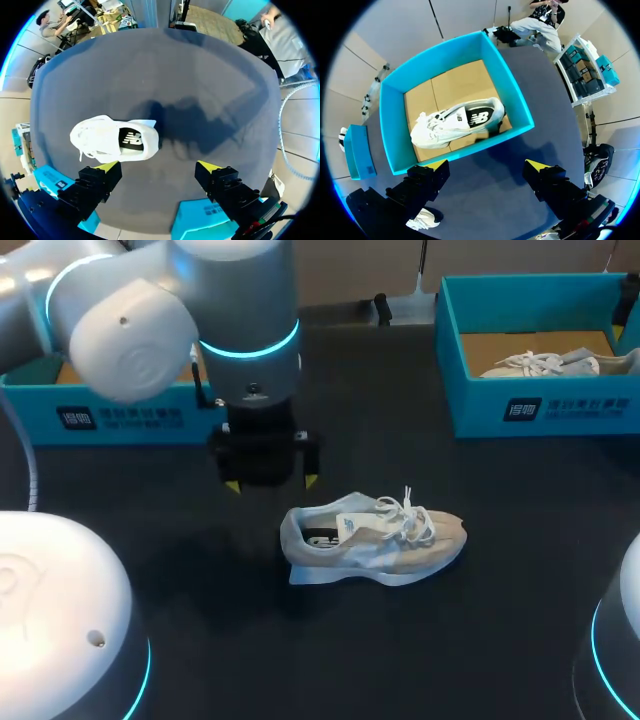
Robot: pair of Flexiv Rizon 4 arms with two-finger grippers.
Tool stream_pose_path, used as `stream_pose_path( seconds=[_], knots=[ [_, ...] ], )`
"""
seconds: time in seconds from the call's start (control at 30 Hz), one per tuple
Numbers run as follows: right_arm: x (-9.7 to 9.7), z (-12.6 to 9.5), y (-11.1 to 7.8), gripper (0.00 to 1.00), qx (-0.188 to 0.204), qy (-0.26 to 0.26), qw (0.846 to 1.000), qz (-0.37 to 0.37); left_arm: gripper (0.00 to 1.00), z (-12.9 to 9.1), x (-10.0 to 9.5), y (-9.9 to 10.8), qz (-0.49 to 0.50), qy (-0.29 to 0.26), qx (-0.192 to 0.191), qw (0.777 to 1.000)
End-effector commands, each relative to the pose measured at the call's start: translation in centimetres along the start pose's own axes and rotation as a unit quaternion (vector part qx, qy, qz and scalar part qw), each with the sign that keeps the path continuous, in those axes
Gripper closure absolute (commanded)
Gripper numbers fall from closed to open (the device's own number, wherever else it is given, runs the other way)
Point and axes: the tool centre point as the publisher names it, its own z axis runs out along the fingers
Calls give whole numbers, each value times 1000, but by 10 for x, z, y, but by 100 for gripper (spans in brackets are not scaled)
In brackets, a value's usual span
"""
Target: Take the shoe out of the shoebox, open the shoe tongue, remove and reinsert the insole, then place the shoe into the shoebox
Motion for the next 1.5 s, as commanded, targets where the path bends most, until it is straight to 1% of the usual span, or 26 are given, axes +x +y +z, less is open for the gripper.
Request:
stream_pose_path(
  seconds=[0.03,0.37,0.53,0.57,0.63,0.67,0.73,0.77,0.8,0.87,0.97,1.0,1.13,1.2,1.23,1.27,1.33,1.37,1.5],
  knots=[
    [0,0,0,0,0,0,1000,0,0,-1,0,-1,0,2,-2,1000],
    [0,0,0,0,0,0,1000,0,0,-1,0,-1,0,2,-2,1000],
    [0,0,0,0,0,0,1000,0,0,-11,2,-4,-93,0,32,995],
    [0,0,0,0,0,0,1000,0,0,-11,2,-4,-97,-1,34,995],
    [0,0,0,0,0,0,1000,0,0,-14,4,-4,-131,-11,50,990],
    [0,0,0,0,0,0,1000,0,0,-15,5,-4,-147,-14,52,988],
    [0,0,0,0,0,0,1000,0,0,-13,9,-4,-174,-31,72,982],
    [0,0,0,0,0,0,1000,0,0,-11,10,-5,-178,-38,74,980],
    [0,0,0,0,0,0,1000,0,0,-9,15,-5,-196,-45,77,977],
    [0,0,0,0,0,0,1000,0,0,-4,24,-6,-219,-70,97,968],
    [0,0,0,0,0,0,1000,0,0,3,37,-5,-250,-87,114,958],
    [0,0,0,0,0,0,1000,0,0,7,45,-6,-267,-105,126,950],
    [0,0,0,0,0,0,1000,0,0,14,64,-9,-309,-138,142,930],
    [0,0,0,0,0,0,1000,0,0,18,71,-8,-320,-144,157,923],
    [0,0,0,0,0,0,1000,0,0,21,75,-7,-335,-147,154,918],
    [0,0,0,0,0,0,1000,0,0,22,78,-6,-340,-152,165,913],
    [0,0,0,0,0,0,1000,0,0,25,83,-4,-353,-158,168,907],
    [0,0,0,0,0,0,1000,0,0,28,86,-1,-361,-159,178,902],
    [0,0,0,0,0,0,1000,0,0,30,99,5,-384,-185,193,884]
  ],
)
